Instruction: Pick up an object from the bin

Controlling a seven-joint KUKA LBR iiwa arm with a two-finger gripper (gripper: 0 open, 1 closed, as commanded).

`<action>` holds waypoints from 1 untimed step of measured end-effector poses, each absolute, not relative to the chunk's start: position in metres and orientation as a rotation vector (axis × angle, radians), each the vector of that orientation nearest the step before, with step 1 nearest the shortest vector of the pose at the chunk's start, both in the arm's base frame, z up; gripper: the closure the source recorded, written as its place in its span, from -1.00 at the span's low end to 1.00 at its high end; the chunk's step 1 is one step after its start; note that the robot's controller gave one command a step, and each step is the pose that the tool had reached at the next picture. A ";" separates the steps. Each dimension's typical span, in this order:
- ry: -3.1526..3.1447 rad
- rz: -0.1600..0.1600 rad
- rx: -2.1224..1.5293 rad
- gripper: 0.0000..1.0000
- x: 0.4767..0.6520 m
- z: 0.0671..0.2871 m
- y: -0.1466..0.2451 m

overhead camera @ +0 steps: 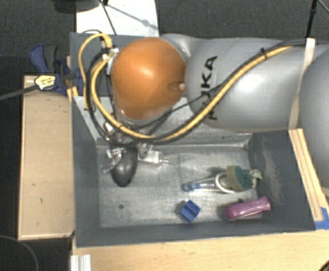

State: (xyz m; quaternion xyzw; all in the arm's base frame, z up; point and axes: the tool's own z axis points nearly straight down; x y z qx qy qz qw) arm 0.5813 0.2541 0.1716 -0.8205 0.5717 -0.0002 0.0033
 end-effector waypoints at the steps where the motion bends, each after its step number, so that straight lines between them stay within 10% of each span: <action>1: 1.806 -0.002 -2.561 1.00 0.582 0.201 0.255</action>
Offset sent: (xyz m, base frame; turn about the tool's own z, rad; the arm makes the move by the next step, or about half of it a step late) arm 0.0001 0.0001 0.0273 0.0000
